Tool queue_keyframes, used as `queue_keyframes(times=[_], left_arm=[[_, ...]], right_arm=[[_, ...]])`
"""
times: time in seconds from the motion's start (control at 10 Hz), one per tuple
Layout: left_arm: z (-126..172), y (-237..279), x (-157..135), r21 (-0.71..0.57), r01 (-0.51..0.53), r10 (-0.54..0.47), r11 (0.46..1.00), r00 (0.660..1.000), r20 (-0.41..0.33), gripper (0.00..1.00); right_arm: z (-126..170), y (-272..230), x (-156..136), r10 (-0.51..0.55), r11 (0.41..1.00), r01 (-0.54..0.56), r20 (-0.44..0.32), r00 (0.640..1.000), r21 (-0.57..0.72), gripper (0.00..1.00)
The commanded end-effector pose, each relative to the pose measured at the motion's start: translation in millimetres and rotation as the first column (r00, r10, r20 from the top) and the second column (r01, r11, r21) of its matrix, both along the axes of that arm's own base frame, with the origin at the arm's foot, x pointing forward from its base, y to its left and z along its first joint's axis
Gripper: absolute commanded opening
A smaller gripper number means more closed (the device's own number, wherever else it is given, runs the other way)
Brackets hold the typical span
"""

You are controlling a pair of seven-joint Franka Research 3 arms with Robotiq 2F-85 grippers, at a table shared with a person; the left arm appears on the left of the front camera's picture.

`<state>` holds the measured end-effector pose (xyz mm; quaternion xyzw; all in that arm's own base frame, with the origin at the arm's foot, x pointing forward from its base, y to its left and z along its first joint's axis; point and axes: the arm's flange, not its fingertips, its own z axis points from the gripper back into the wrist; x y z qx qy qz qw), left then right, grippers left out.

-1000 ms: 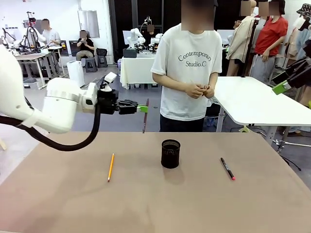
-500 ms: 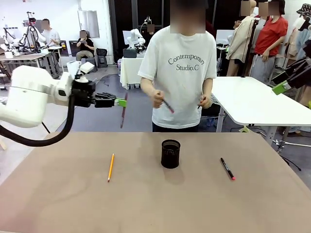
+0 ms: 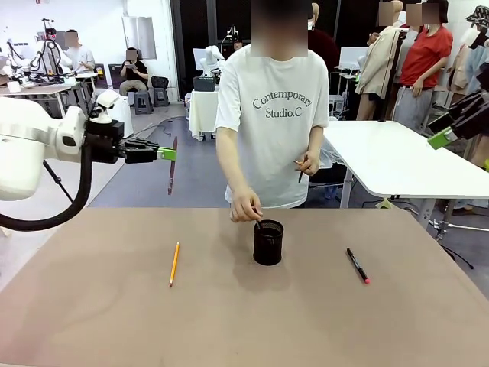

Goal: Place the pens into the pen holder.
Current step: Pick up a writing instrument from the table and place it into the Pen holder.

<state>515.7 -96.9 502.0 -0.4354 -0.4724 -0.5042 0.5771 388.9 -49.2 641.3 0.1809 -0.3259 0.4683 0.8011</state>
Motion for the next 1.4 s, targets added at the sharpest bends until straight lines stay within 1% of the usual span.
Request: queue_keyframes(times=[0.0,0.1,0.8,0.9,1.1,1.2,1.3], left_arm=[[-1.1,5.9,-5.8,0.0,-0.03,0.03,1.0,0.999,0.021,0.0],[0.0,0.0,0.0,0.0,0.0,0.0,1.0,1.0,0.0,0.0],[-1.0,0.2,-0.9,0.002,-0.004,0.004,1.0,1.0,-0.002,0.0],[5.5,6.0,-8.9,0.017,-0.021,0.021,1.0,1.0,0.017,0.0],[7.6,14.4,-9.9,0.014,-0.047,0.046,0.999,0.998,0.047,0.0],[18.3,24.4,-16.1,0.023,-0.05,0.048,0.999,0.997,0.054,0.0],[20.5,29.3,-16.3,0.016,-0.063,0.062,0.998,0.996,0.066,0.0]], right_arm=[[2.3,0.6,-0.4,0.007,1.0,-0.007,0.011,1.0,0.012,1.0],[2.3,0.6,-0.4,0.007,1.0,-0.007,0.011,1.0,0.012,1.0],[2.3,0.6,-0.4,0.007,1.0,-0.007,0.011,1.0,0.012,1.0],[2.3,0.6,-0.4,0.007,1.0,-0.007,0.011,1.0,0.012,1.0],[2.3,0.6,-0.4,0.007,1.0,-0.007,0.011,1.0,0.012,1.0],[2.3,0.6,-0.4,0.007,1.0,-0.007,0.011,1.0,0.012,1.0],[2.3,0.6,-0.4,0.007,1.0,-0.007,0.011,1.0,0.012,1.0]])
